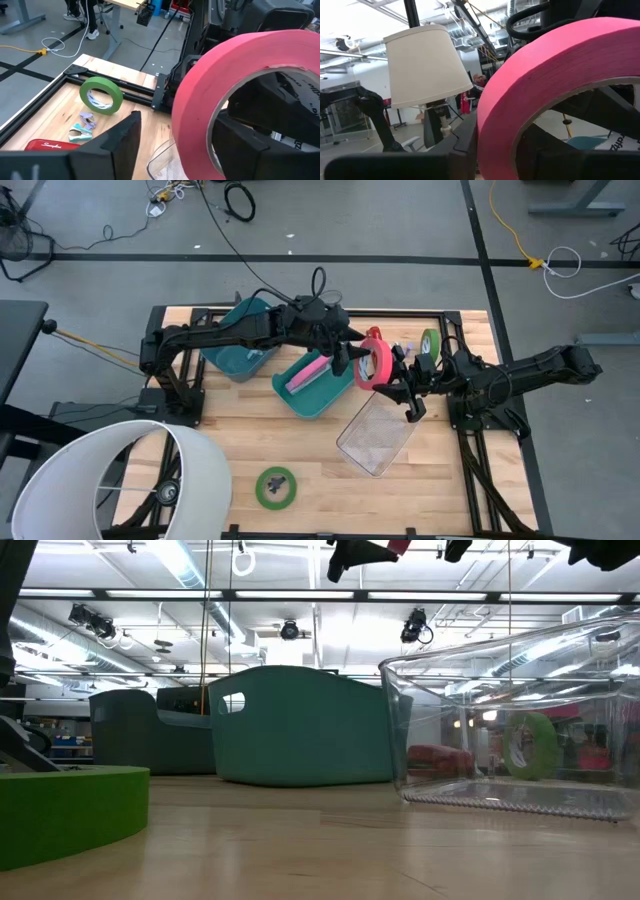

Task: Pick and place Stapler, Stapler remover, tape
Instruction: Put the pink tape into the transparent bin

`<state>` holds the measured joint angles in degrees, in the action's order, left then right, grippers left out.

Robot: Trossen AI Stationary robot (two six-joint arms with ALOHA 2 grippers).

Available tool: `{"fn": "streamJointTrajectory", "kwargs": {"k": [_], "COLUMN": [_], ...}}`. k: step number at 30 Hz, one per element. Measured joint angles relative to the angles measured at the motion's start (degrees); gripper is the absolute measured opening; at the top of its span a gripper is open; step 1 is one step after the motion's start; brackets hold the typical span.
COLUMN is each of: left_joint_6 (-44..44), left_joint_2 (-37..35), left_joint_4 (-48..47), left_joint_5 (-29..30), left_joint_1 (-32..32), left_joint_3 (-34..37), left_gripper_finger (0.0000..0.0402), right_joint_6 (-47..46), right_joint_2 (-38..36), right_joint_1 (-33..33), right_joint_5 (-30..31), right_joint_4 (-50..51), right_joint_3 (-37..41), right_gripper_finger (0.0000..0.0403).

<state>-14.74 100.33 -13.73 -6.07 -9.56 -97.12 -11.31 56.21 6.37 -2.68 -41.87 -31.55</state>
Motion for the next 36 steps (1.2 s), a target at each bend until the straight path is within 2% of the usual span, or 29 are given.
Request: {"fn": "streamJointTrajectory", "kwargs": {"k": [11, 23, 26, 36], "left_joint_6": [1.5, 2.1, 2.1, 2.1], "left_joint_2": [-3.7, -6.1, -6.1, -6.1], "left_joint_4": [-3.5, -6.6, -8.1, -9.5], "left_joint_5": [-0.1, 0.9, 0.9, 1.2], "left_joint_1": [0.0, 0.0, 0.0, 0.0], "left_joint_3": [0.0, 0.0, 0.0, 0.0], "left_gripper_finger": [0.0257, 0.0257, 0.0257, 0.0256], "right_joint_6": [0.0, -0.2, 0.1, 8.5], "right_joint_2": [-0.1, -0.1, -0.1, -0.1], "right_joint_1": [0.0, 0.0, 0.6, 5.9], "right_joint_5": [0.0, -5.2, -8.1, -15.9], "right_joint_4": [1.5, 23.6, 27.3, 41.6], "right_joint_3": [0.0, 0.0, 0.0, 0.0], "right_gripper_finger": [0.0090, 0.0090, 0.0090, 0.0092]}}
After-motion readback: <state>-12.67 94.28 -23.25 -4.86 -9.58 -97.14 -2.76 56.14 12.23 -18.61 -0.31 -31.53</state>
